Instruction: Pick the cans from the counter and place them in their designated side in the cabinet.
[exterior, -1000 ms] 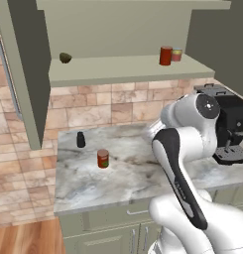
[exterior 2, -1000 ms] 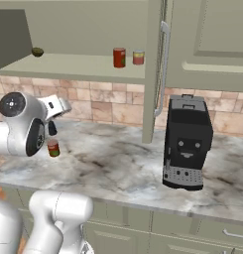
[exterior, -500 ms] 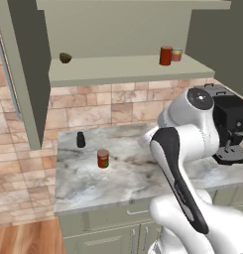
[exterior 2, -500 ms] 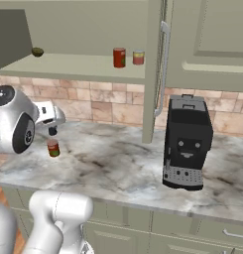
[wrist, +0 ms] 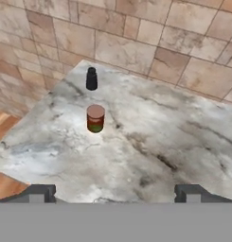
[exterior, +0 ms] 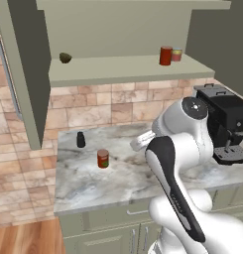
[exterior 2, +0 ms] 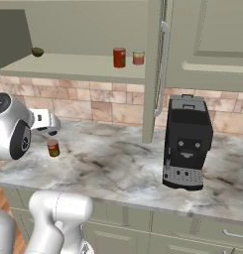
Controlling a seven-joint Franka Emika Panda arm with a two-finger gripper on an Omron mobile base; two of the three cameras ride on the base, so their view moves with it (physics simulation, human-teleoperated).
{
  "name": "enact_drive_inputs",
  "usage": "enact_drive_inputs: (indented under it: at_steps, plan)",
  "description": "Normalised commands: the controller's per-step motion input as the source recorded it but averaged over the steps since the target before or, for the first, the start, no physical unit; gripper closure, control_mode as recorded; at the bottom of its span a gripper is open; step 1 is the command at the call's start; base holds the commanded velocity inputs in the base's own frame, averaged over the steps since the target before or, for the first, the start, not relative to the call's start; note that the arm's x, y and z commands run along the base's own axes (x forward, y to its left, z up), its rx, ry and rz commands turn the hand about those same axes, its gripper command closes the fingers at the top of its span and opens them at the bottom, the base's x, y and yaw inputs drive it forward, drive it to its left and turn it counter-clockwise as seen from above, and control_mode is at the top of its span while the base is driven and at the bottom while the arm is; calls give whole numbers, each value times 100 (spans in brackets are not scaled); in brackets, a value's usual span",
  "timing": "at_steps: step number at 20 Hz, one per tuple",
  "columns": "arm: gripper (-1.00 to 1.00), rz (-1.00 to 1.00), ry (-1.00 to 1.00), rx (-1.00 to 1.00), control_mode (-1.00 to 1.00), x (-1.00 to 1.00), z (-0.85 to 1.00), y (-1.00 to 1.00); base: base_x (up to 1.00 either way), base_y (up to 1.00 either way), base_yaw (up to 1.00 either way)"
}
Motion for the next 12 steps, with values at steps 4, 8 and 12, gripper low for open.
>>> enact_drive_inputs:
  at_steps: [4,8,12]
  plan:
    - [-100,-8,4,9,-100,7,0,21,0,0,0]
    - [-100,-7,10,10,-100,8,-1,20,0,0,0]
    - [-100,-2,6,6,-100,10,-8,23,0,0,0]
